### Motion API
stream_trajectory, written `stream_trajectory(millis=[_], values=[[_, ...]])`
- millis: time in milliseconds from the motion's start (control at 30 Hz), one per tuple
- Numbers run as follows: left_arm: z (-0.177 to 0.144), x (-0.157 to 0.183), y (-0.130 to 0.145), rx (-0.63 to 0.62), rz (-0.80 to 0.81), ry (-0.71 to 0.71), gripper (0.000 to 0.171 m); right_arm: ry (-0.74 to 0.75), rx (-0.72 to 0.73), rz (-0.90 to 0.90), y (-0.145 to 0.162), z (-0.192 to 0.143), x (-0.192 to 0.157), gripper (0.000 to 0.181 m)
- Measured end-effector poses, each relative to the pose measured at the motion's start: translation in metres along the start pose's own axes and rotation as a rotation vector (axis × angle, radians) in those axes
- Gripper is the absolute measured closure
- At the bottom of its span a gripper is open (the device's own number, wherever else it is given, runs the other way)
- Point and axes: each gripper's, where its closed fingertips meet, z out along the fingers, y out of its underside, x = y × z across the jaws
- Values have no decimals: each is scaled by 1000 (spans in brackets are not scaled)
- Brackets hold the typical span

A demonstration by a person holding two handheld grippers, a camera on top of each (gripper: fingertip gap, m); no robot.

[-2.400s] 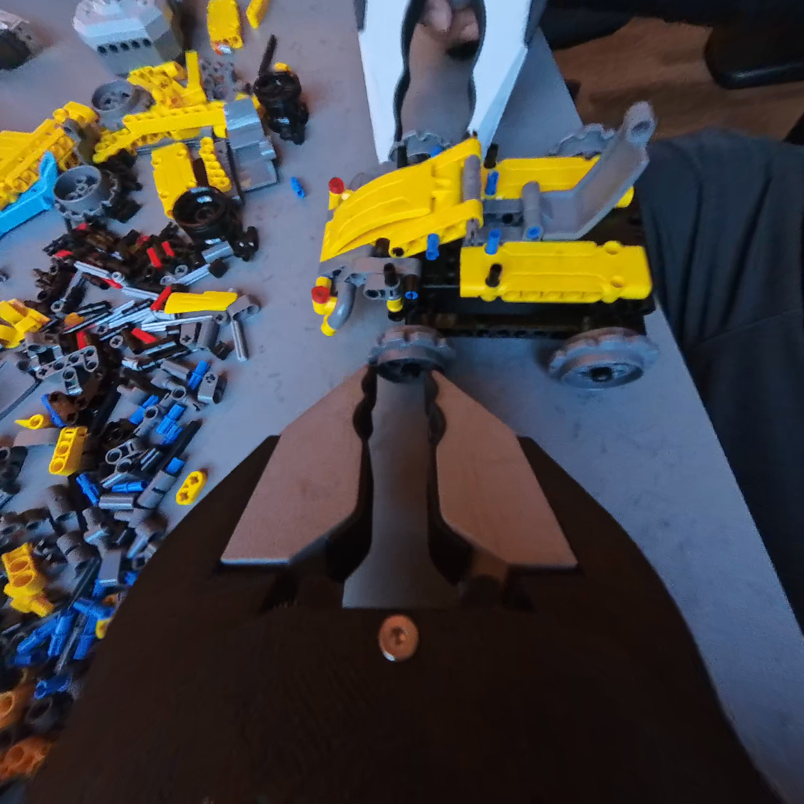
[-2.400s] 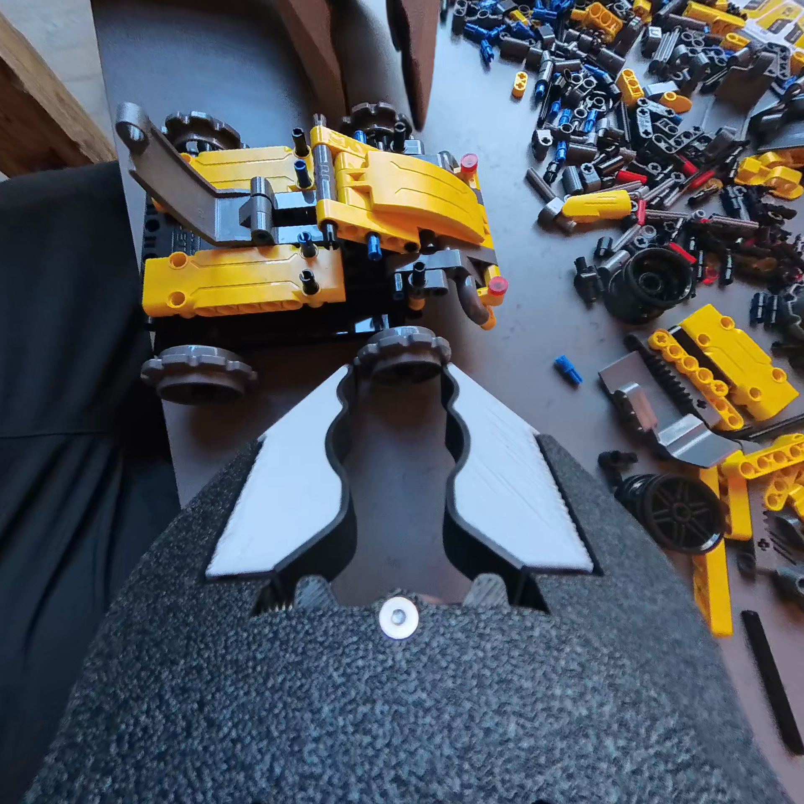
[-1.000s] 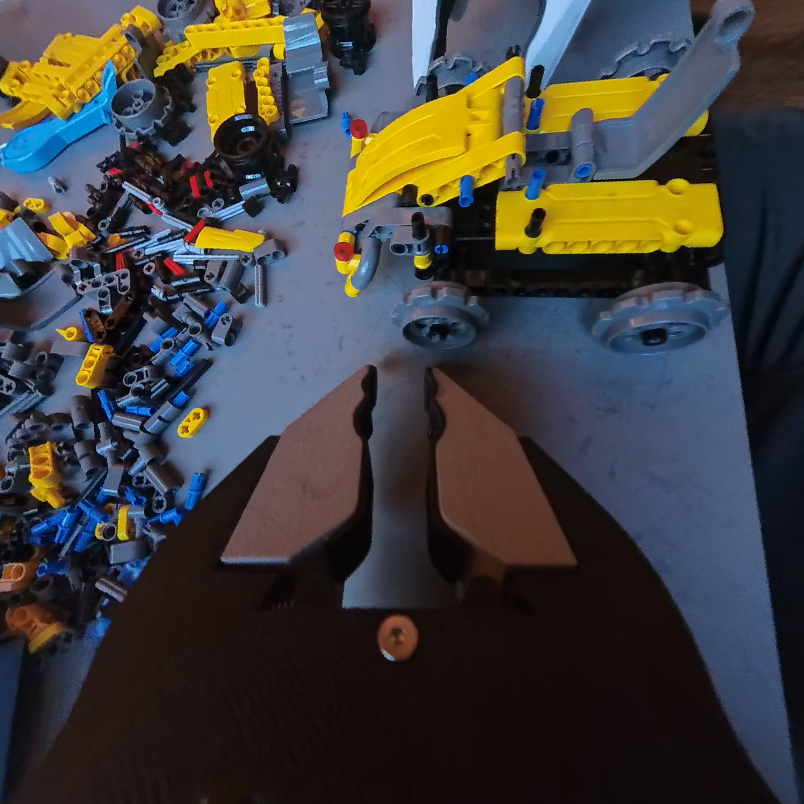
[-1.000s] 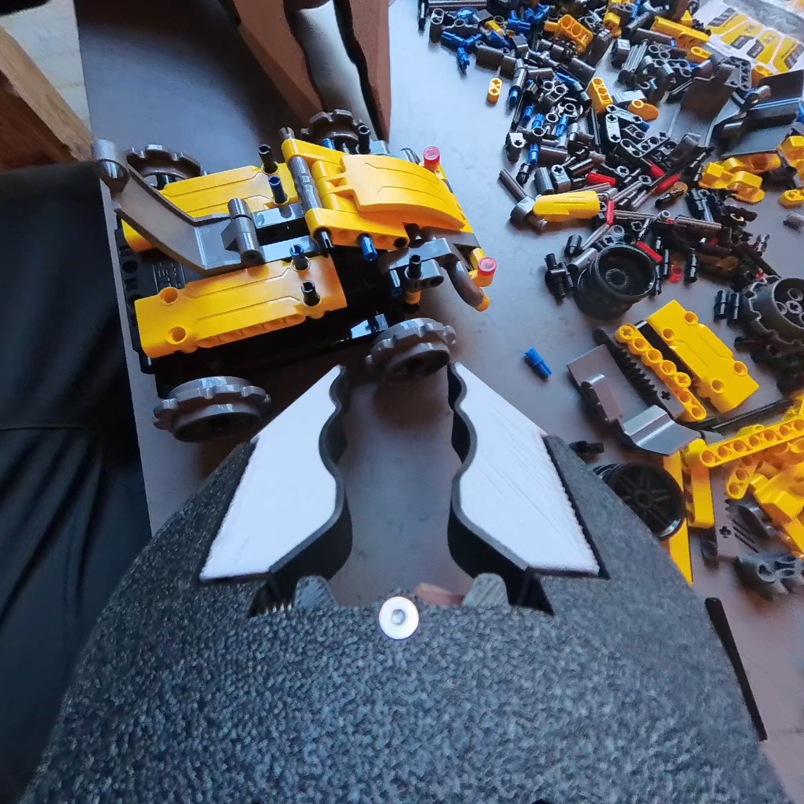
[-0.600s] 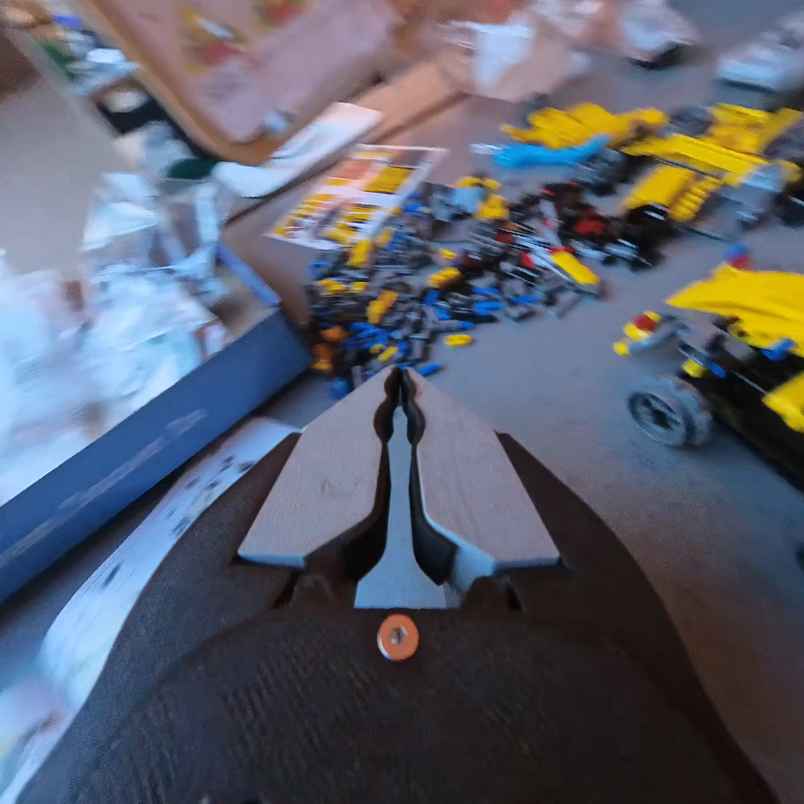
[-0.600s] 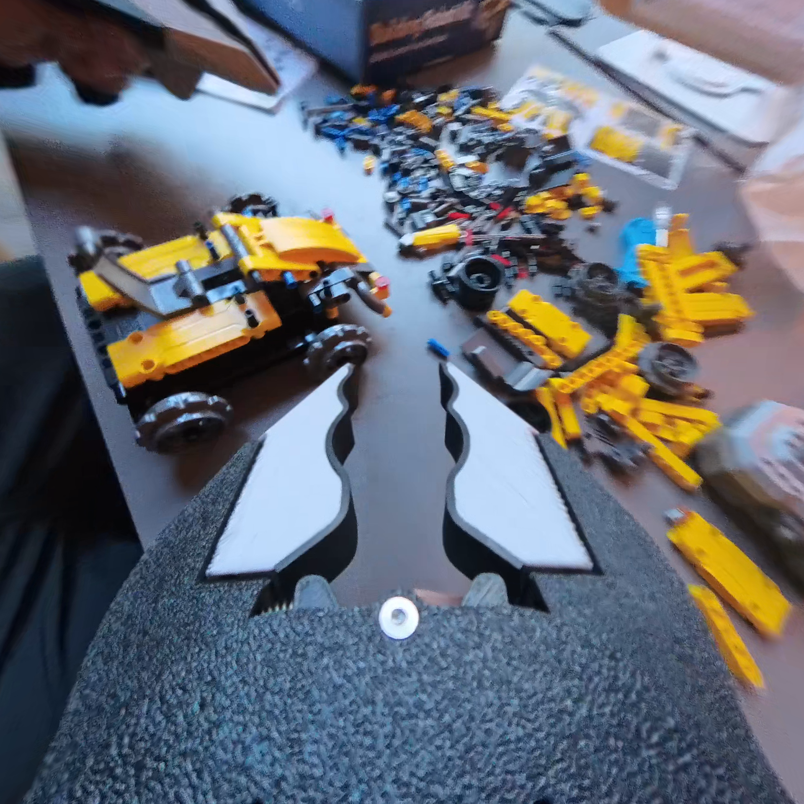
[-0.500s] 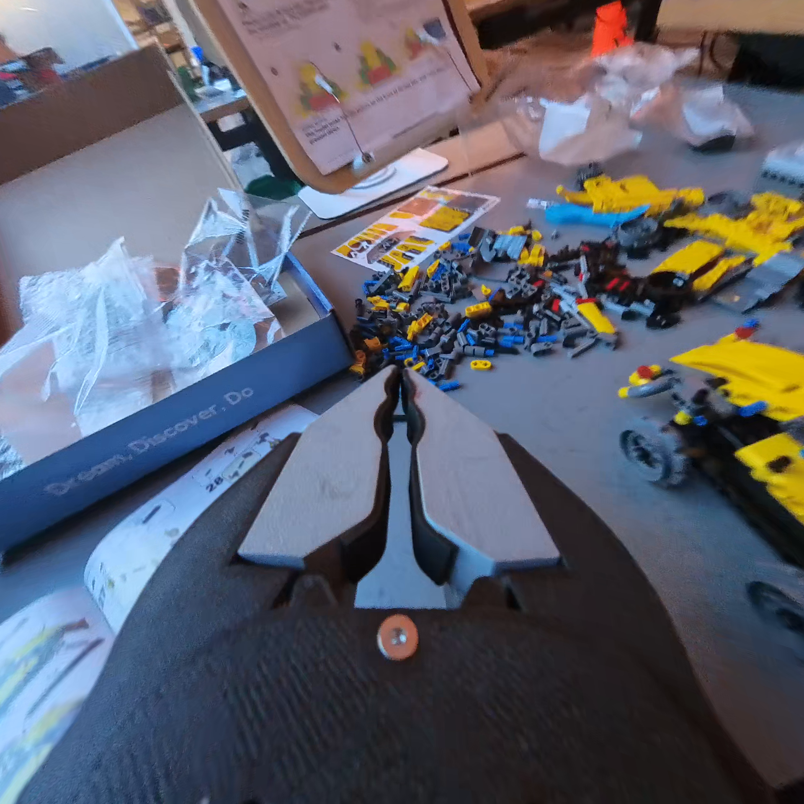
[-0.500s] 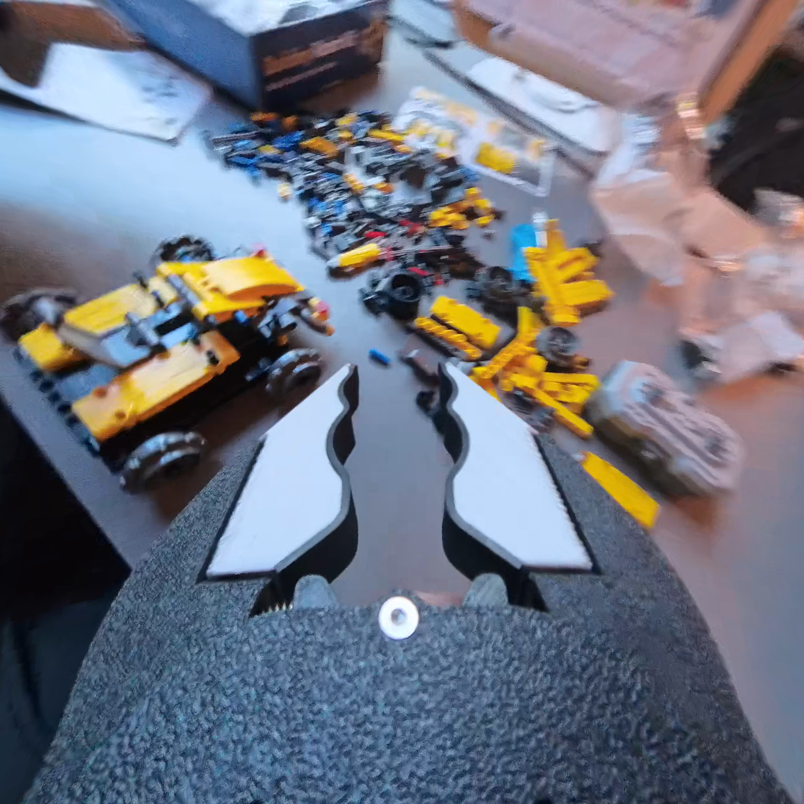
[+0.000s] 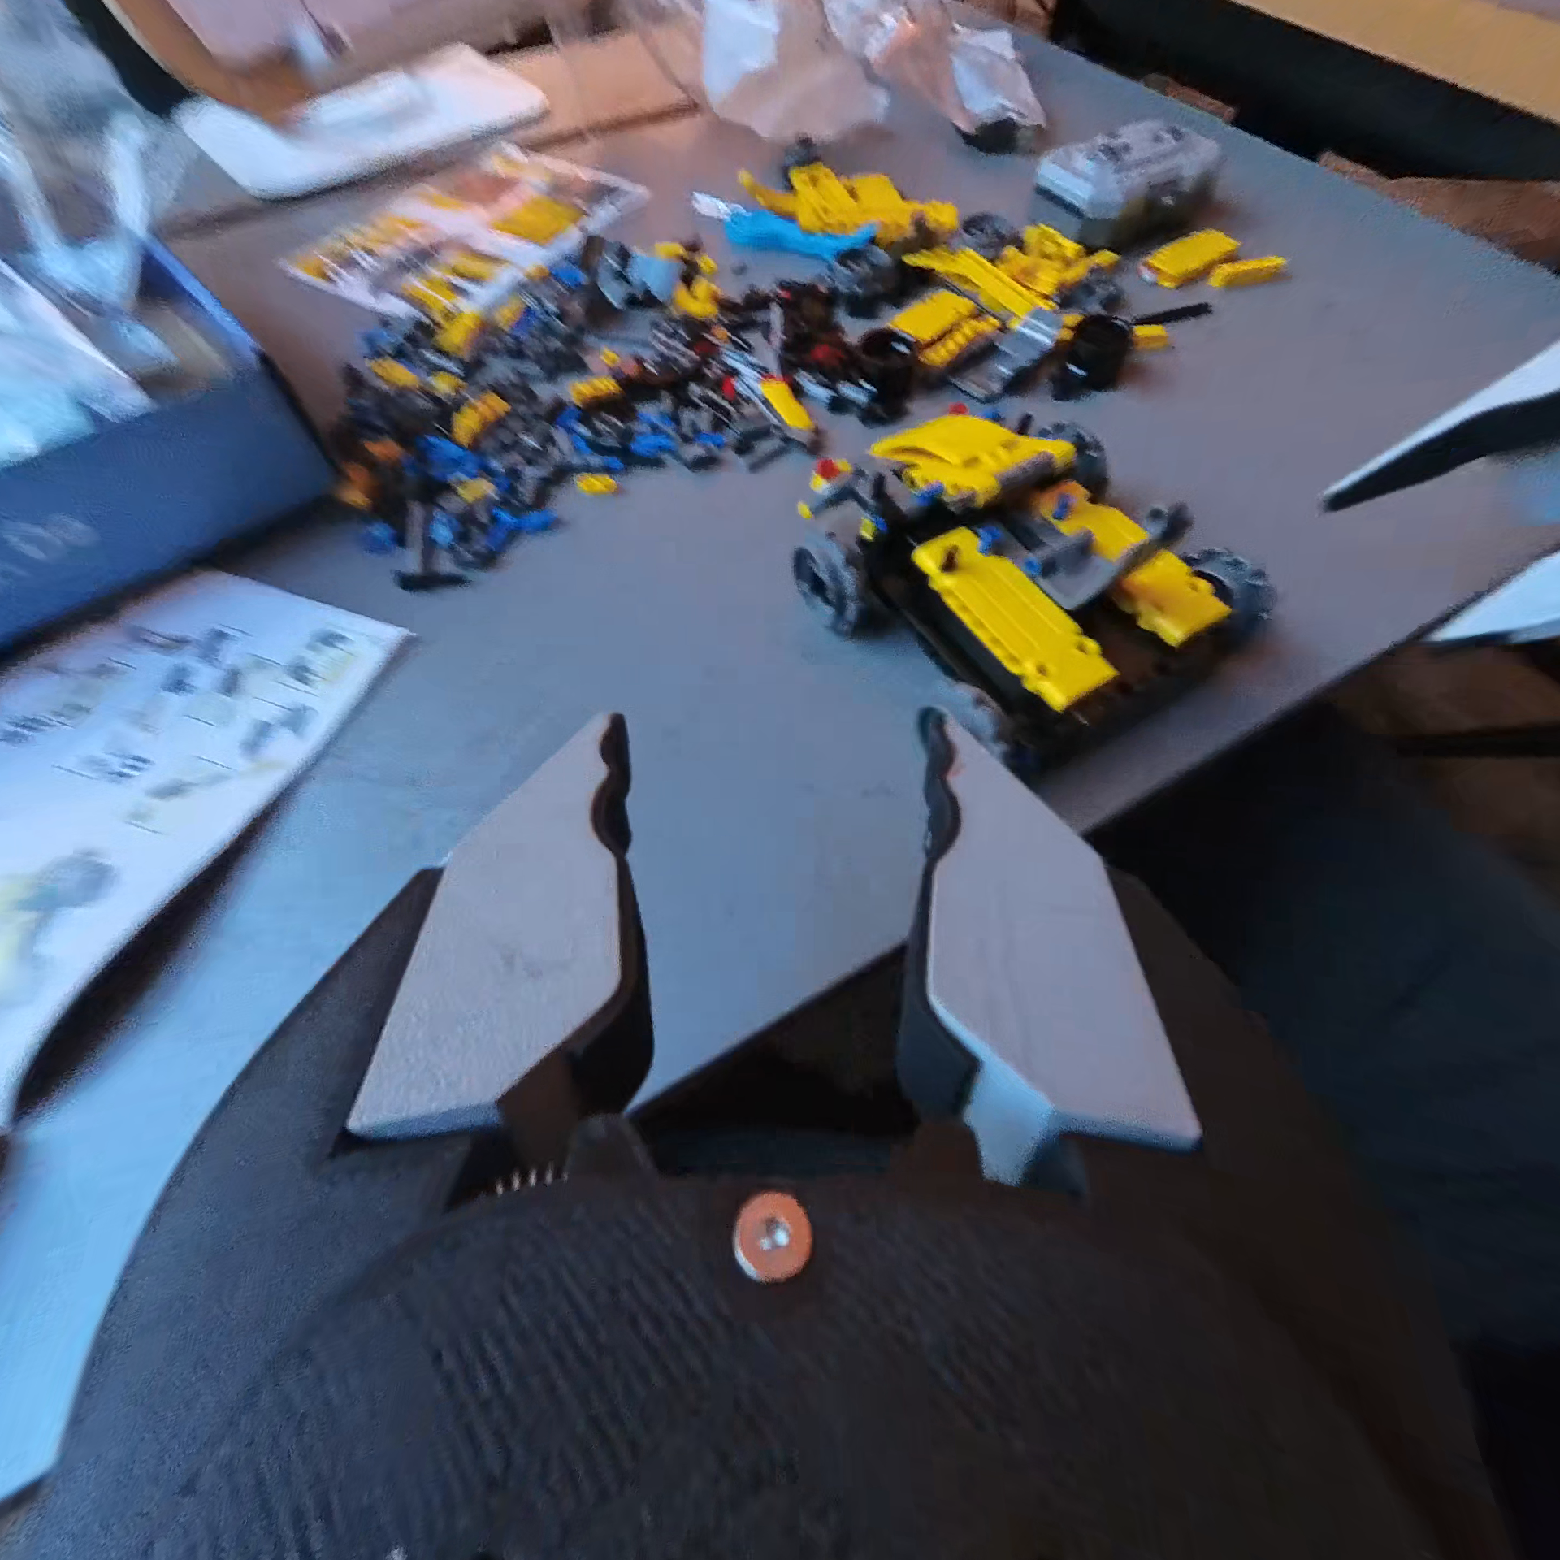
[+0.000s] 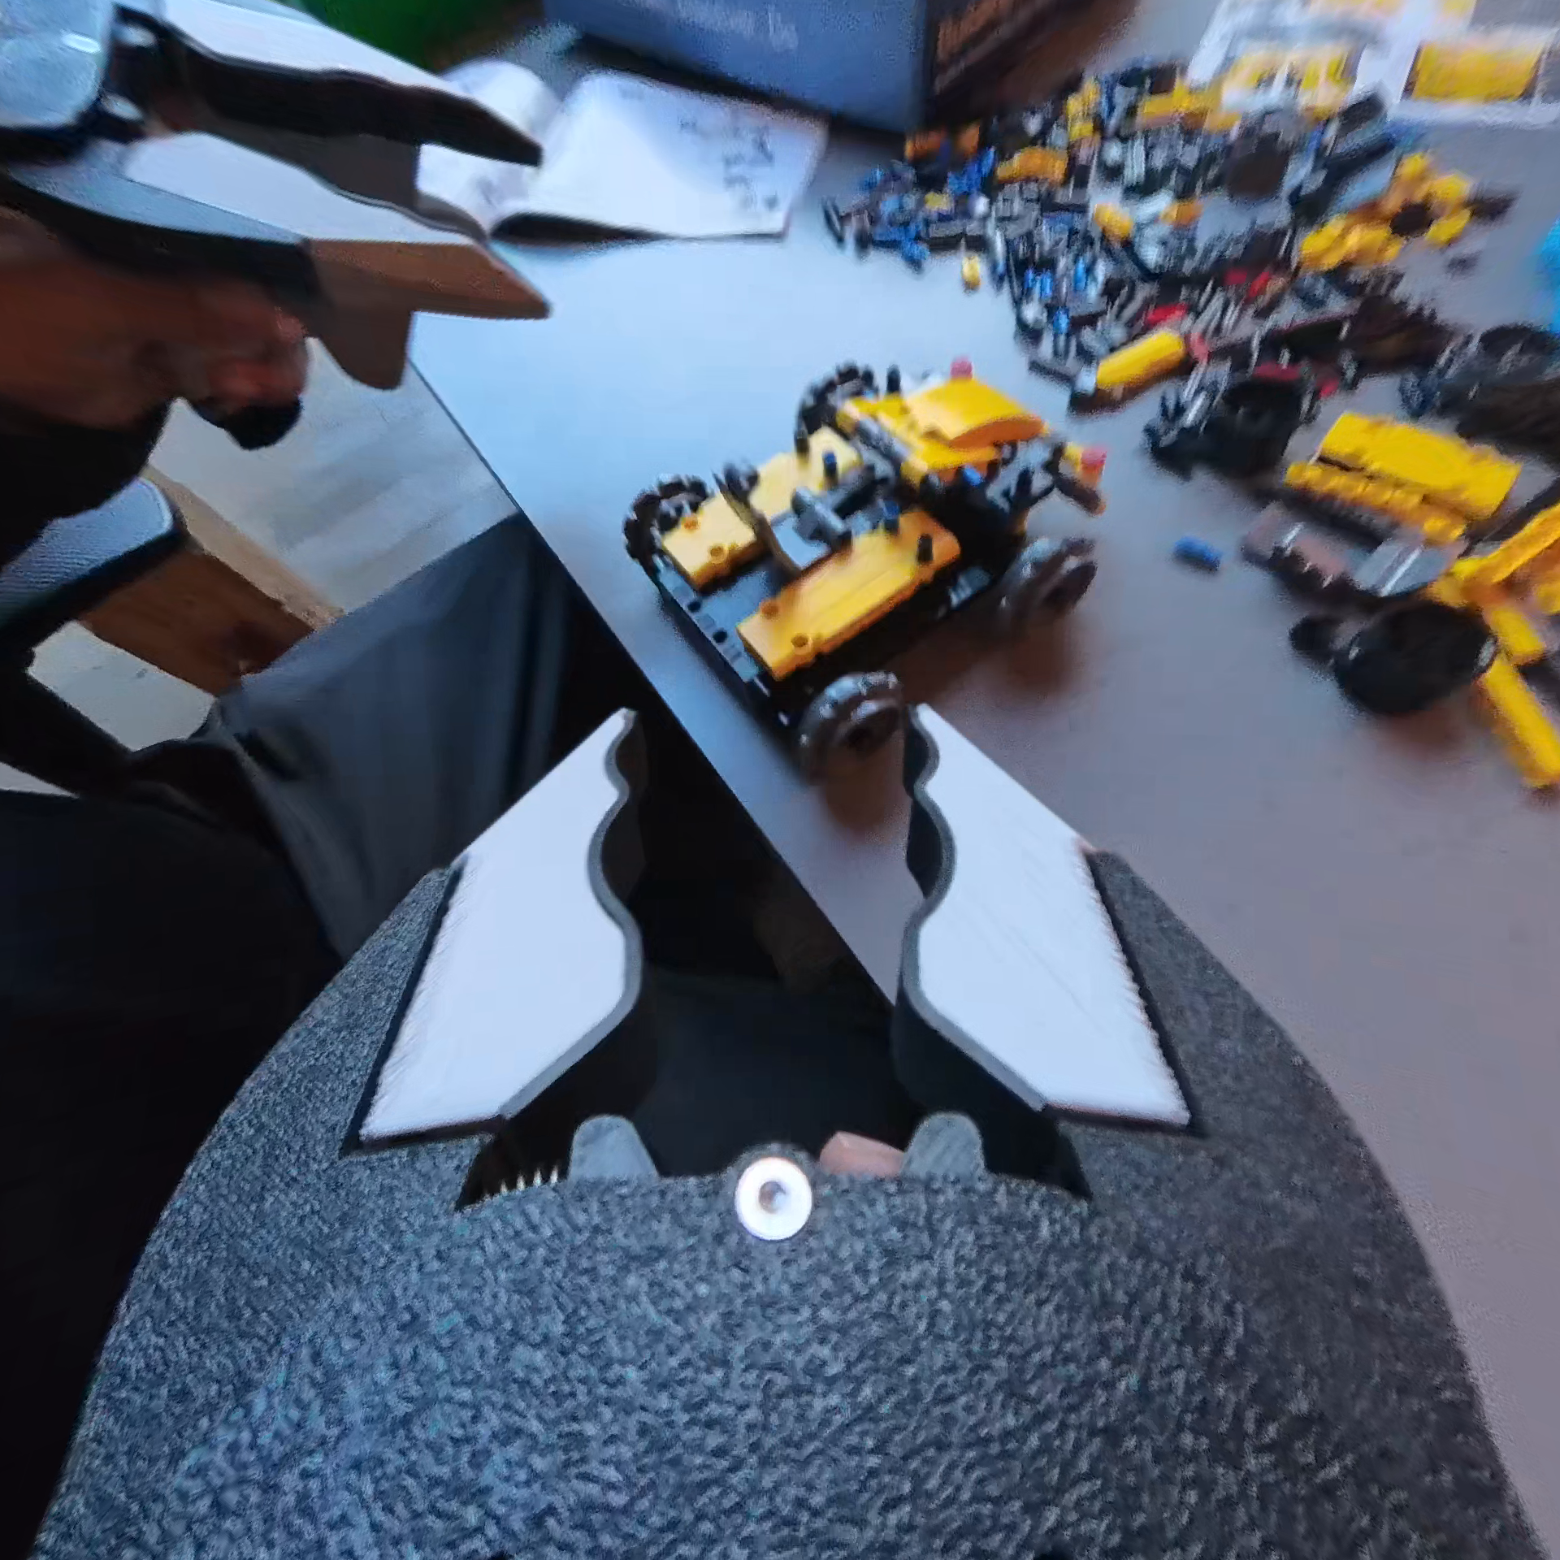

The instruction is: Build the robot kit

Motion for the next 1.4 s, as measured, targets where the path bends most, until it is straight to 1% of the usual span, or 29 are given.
stream_trajectory(millis=[33, 100, 133, 200, 233, 267, 333, 400, 467, 567, 600, 667, 733, 800, 867, 900, 967, 1033, 1100, 1200, 1267, 1333, 1400], values=[[2, 6, 6, -20, -44, 41, 104, -4, -31, 16, 9, 6, 2, 116], [7, 12, 15, -43, -94, 85, 112, -16, -97, 32, 24, 22, 4, 114], [8, 12, 18, -44, -98, 80, 118, -28, -125, 29, 29, 30, 2, 114], [9, 14, 23, -39, -80, 79, 125, -46, -168, 9, 35, 46, -5, 115], [9, 14, 26, -40, -76, 77, 126, -38, -174, -15, 34, 54, -8, 112], [6, 14, 29, -40, -76, 87, 126, -42, -175, -45, 31, 60, -14, 116], [0, 14, 34, -29, -84, 107, 121, -93, -179, -87, 25, 74, -34, 128], [-6, 5, 41, -10, -76, 100, 118, -149, -183, -129, 16, 93, -56, 142], [-10, -9, 45, 14, -41, 76, 118, -216, -179, -170, 3, 116, -81, 144], [-14, -28, 48, 10, 28, 50, 111, -298, -178, -243, -17, 145, -111, 138], [-16, -34, 48, 23, 52, 40, 110, -315, -154, -258, -27, 148, -118, 138], [-18, -39, 52, 48, 86, 49, 109, -353, -65, -257, -50, 142, -127, 139], [-19, -35, 62, 30, 93, 86, 105, -311, -10, -236, -64, 130, -113, 139], [-19, -28, 66, 10, 95, 125, 103, -198, 7, -222, -66, 115, -78, 137], [-18, -26, 65, 5, 112, 128, 102, -58, 2, -204, -61, 99, -35, 132], [-17, -25, 63, 3, 120, 133, 103, -4, -14, -189, -55, 92, -15, 127], [-14, -22, 61, -10, 135, 157, 101, 39, -66, -145, -40, 86, 10, 114], [-9, -22, 60, -30, 153, 164, 99, 21, -105, -117, -26, 88, 17, 105], [-2, -23, 60, -58, 166, 156, 98, -3, -113, -126, -21, 94, 15, 98], [10, -21, 62, -101, 160, 168, 98, -76, -95, -124, -20, 106, 2, 98], [18, -21, 63, -129, 162, 171, 94, -95, -97, -130, -18, 112, -1, 98], [24, -22, 63, -159, 172, 166, 96, -119, -102, -136, -17, 118, -4, 98], [26, -16, 62, -165, 182, 213, 97, -126, -118, -156, -15, 121, -5, 98]])
